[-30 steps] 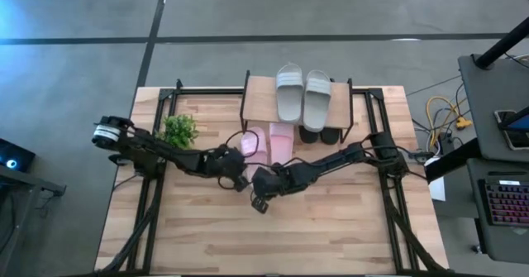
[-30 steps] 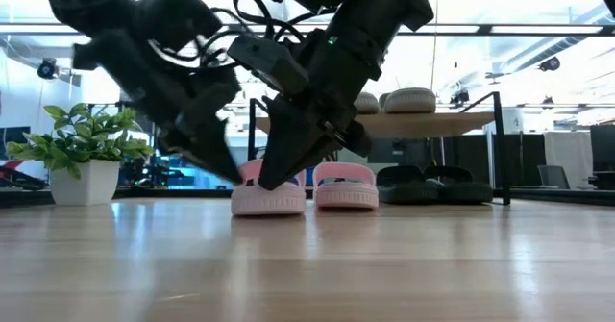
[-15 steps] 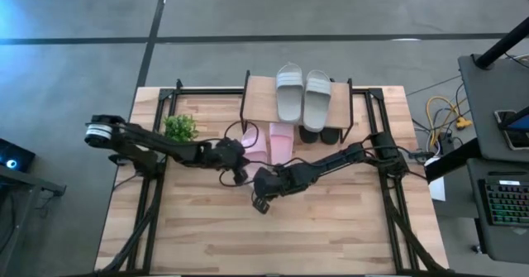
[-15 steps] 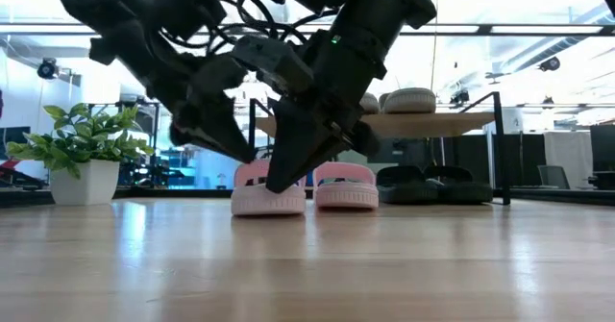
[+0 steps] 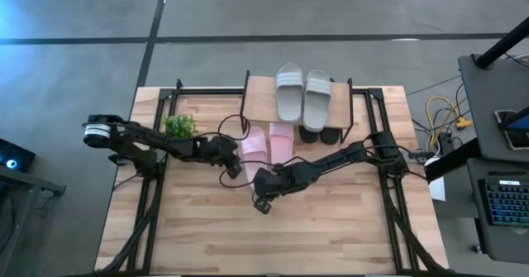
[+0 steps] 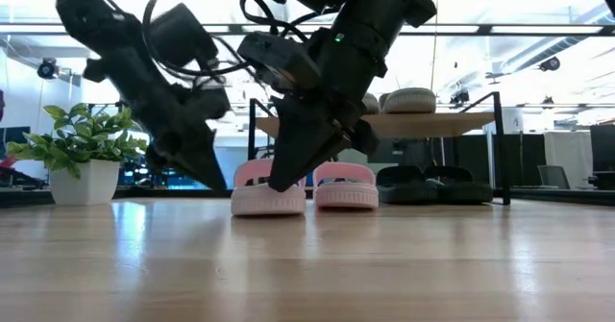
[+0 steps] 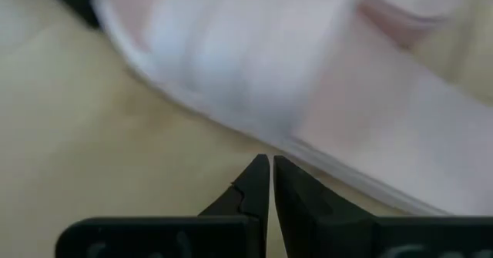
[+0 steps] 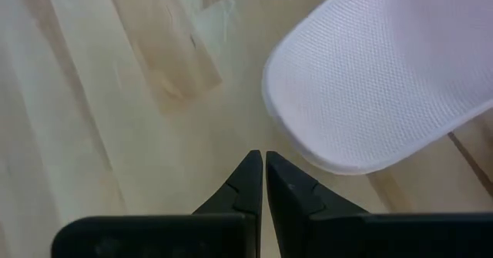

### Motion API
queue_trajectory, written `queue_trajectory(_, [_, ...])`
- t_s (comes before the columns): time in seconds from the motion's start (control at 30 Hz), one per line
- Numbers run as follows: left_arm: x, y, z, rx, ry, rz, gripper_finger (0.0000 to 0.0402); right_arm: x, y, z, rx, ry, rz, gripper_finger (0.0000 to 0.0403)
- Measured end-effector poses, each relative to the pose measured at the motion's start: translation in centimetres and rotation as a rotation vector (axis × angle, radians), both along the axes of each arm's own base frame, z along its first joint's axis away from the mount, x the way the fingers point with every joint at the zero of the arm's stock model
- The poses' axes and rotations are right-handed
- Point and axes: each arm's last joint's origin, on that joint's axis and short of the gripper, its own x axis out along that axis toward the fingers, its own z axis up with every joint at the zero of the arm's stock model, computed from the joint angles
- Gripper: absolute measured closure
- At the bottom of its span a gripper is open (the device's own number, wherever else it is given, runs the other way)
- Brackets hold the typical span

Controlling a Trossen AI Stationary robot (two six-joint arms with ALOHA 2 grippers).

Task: Pick and place slides into the shelf
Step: Move the left pink slipper under the shelf

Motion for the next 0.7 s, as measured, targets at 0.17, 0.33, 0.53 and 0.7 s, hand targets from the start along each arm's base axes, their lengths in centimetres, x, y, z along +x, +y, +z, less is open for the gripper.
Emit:
queue_trajectory(0.17, [0.5,1.5,-0.9,0.009,-0.007,0.011,0.0395,0.0,0.0,0.0,-0.005,0.0,0.008,0.039])
queue_trajectory(0.33, [1.8,2.2,-1.2,0.012,-0.045,0.021,0.0395,0.0,0.0,0.0,-0.013,-0.001,0.015,0.039])
queue_trajectory(0.53, [3.1,2.6,-0.6,0.061,-0.063,-0.007,0.0395,0.0,0.0,0.0,-0.012,-0.003,0.015,0.039])
queue_trajectory(0.7, [2.8,2.5,-0.4,0.063,-0.029,-0.005,0.0395,-0.1,-0.1,-0.1,-0.034,0.009,0.008,0.039])
